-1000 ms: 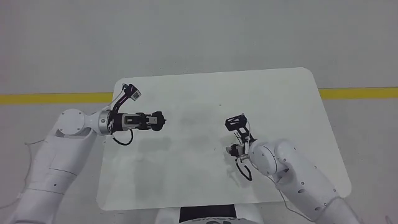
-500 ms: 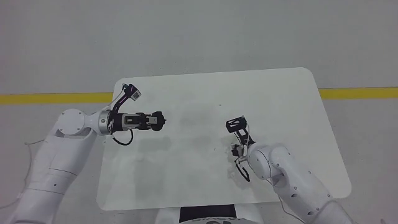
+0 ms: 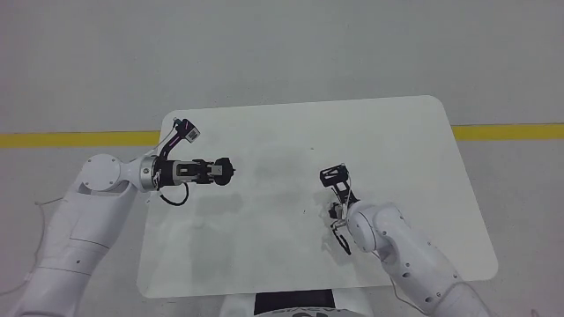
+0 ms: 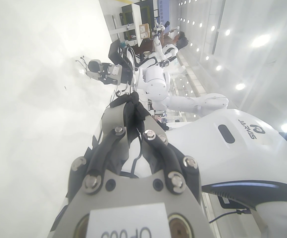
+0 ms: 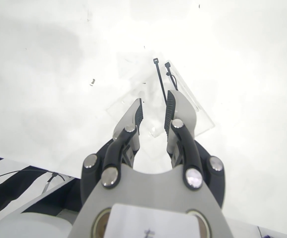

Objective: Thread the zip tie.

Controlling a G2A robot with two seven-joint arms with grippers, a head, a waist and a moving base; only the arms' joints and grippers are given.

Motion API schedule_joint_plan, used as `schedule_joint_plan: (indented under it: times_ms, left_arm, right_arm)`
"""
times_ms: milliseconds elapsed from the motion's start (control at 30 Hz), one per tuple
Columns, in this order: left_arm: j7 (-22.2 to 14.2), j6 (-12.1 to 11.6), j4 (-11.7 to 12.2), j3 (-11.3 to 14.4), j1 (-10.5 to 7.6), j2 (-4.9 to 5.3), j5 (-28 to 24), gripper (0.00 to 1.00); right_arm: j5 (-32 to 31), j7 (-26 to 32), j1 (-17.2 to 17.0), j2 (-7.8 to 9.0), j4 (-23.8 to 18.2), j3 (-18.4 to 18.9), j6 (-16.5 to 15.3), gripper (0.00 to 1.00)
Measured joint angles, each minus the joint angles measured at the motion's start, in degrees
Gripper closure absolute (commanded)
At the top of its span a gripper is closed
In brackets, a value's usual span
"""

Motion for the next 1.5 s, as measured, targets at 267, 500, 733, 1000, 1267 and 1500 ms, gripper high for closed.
schedule_joint_plan:
  times_ms: [267, 500, 733, 1000, 1267, 1500]
  left_arm:
    - [0.0, 0.0, 0.0, 0.0, 0.0, 0.0, 0.0, 1.0]
    - [0.0, 0.0, 0.0, 0.0, 0.0, 0.0, 0.0, 1.0]
    - [0.0, 0.0, 0.0, 0.0, 0.0, 0.0, 0.0, 1.0]
    - [0.0, 0.0, 0.0, 0.0, 0.0, 0.0, 0.0, 1.0]
    - [0.0, 0.0, 0.0, 0.0, 0.0, 0.0, 0.0, 1.0]
    - [0.0, 0.0, 0.0, 0.0, 0.0, 0.0, 0.0, 1.0]
  right_arm:
    - [-1.4, 0.11, 0.28, -1.21, 1.6, 0.23, 0.0, 0.82]
    - [-2.08, 0.2, 0.69, -2.06, 3.38, 0.22, 0.0, 0.92]
    - [-2.75, 0.56, 0.68, -2.69, 3.91, 0.98, 0.0, 1.0]
    - [-2.19, 3.92, -1.04, -2.51, -1.0, 2.94, -2.51, 1.0]
    - [5.18, 5.18, -4.59, -1.7, -7.85, 9.09, -7.15, 1.0]
    - [21.29, -5.5, -8.75, -1.81, -14.08, 16.11, -8.02, 1.0]
